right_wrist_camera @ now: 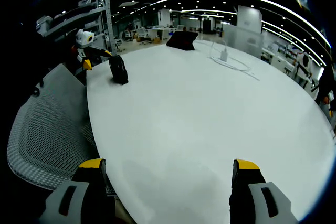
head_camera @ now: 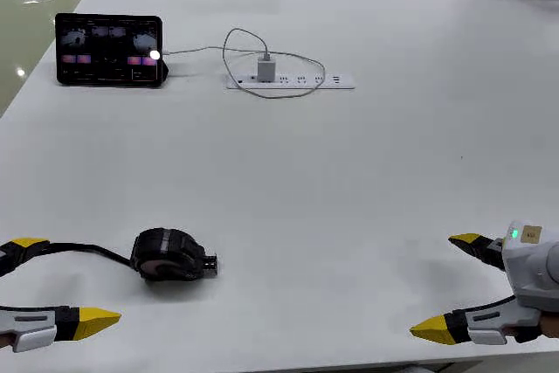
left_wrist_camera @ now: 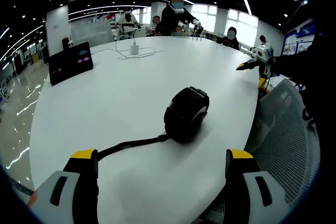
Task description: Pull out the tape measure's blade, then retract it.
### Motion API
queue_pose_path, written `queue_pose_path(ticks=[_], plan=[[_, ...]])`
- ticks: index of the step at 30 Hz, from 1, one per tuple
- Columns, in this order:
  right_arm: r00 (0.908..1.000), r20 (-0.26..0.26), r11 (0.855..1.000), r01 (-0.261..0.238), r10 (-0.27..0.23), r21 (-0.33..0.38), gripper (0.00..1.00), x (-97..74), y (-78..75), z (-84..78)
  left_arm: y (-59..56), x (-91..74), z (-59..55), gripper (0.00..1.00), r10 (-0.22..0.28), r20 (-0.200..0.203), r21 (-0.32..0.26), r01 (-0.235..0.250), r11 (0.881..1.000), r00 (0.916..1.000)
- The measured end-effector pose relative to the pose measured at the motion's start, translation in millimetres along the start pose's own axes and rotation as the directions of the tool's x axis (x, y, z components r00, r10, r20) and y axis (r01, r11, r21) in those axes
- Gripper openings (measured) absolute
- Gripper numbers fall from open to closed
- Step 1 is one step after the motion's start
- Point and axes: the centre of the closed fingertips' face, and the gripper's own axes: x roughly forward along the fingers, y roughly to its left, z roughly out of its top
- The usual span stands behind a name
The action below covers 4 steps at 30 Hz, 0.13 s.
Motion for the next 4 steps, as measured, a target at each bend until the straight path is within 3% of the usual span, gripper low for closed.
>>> queue_pose_path(ticks=[4], plan=[[1.0, -0.003, 1.0, -0.003, 0.003, -0.005, 0.99, 0.6, -1.1, -1.0, -1.4, 0.1, -0.7, 0.99, -0.004, -0.003, 0.006, 0.004, 1.0, 1.0]])
